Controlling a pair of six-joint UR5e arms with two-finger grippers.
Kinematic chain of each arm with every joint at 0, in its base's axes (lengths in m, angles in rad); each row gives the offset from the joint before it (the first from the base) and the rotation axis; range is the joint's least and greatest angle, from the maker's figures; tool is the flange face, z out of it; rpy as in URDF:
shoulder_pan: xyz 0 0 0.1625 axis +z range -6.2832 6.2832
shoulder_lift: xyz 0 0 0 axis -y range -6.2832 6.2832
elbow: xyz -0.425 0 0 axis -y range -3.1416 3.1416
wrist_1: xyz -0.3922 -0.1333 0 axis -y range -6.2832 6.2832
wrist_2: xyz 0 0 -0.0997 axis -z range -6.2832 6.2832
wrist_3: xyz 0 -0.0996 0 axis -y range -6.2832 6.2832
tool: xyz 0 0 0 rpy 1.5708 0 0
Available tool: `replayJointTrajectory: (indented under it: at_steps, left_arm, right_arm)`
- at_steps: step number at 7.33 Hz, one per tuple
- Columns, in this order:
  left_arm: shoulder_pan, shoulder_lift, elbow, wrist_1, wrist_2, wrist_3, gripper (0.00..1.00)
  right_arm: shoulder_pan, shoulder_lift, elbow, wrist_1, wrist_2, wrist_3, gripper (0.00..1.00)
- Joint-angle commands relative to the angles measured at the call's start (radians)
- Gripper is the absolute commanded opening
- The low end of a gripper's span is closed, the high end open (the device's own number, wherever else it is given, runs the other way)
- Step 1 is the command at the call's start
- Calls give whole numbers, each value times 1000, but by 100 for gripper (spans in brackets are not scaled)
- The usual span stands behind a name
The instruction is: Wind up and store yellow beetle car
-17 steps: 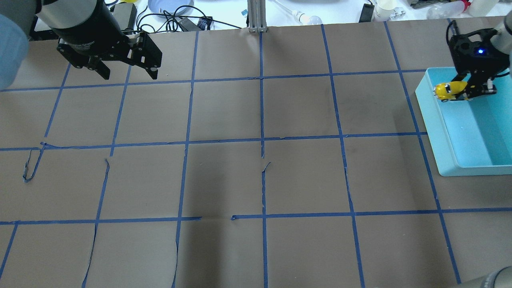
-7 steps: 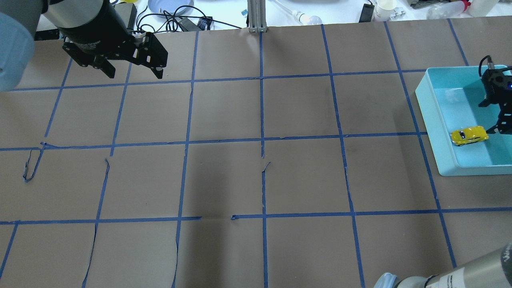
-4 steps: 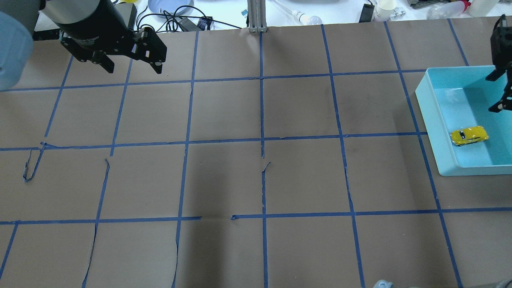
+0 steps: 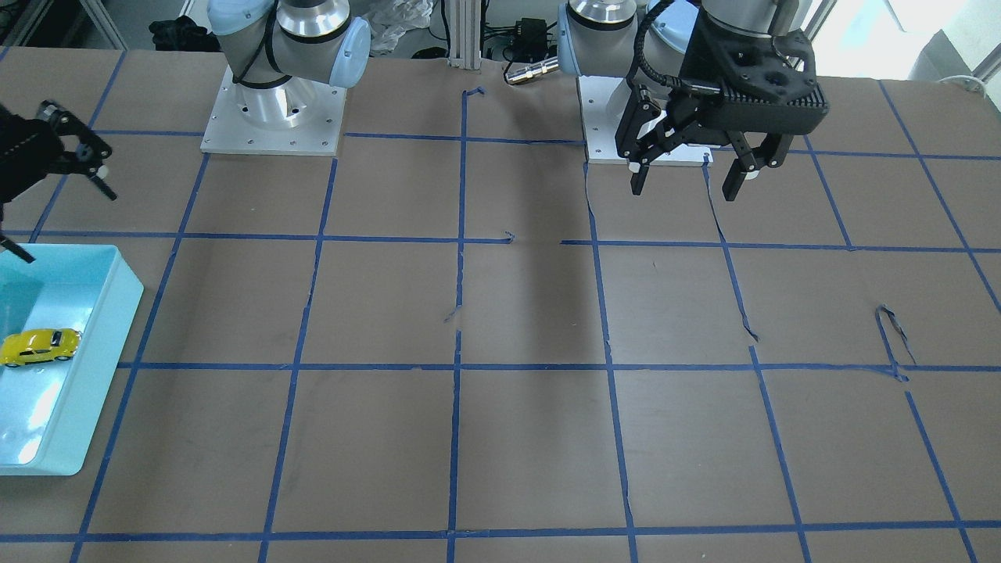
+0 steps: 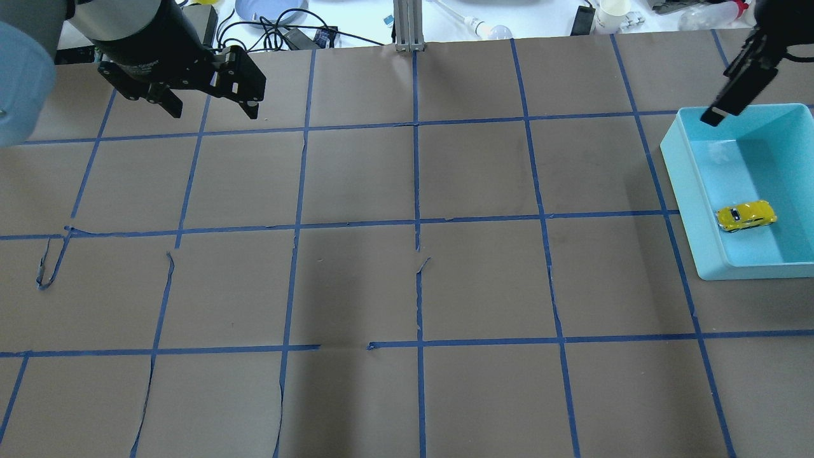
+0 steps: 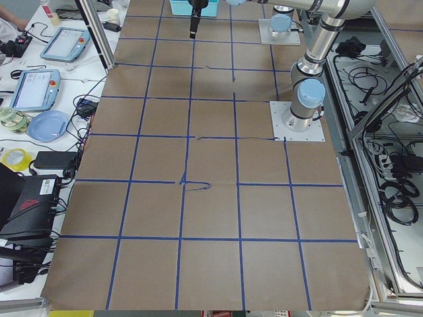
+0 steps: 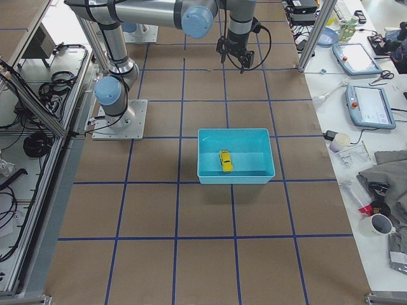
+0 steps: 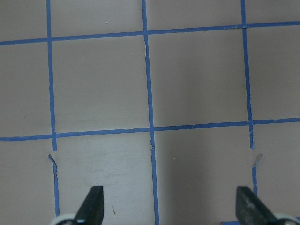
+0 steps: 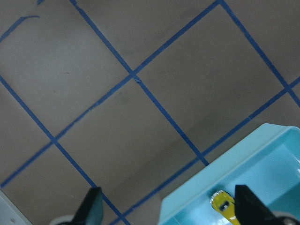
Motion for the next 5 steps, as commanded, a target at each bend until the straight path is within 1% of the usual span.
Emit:
replayJointTrajectory:
  at_steps: [1, 3, 4, 5]
  left_arm:
    - [2, 1, -2, 0, 7, 8, 100]
    - [11, -2, 7, -27, 12, 1, 100]
    - [26, -13, 16, -47, 13, -1, 100]
    - [47, -20, 28, -90, 13, -1, 100]
  right_arm:
    - [200, -16, -12, 17, 15, 422, 100]
    - [259, -9, -9, 11, 22, 699, 100]
    - [261, -15, -7, 0, 25, 775, 100]
    - [258, -13, 0, -80, 19, 818, 100]
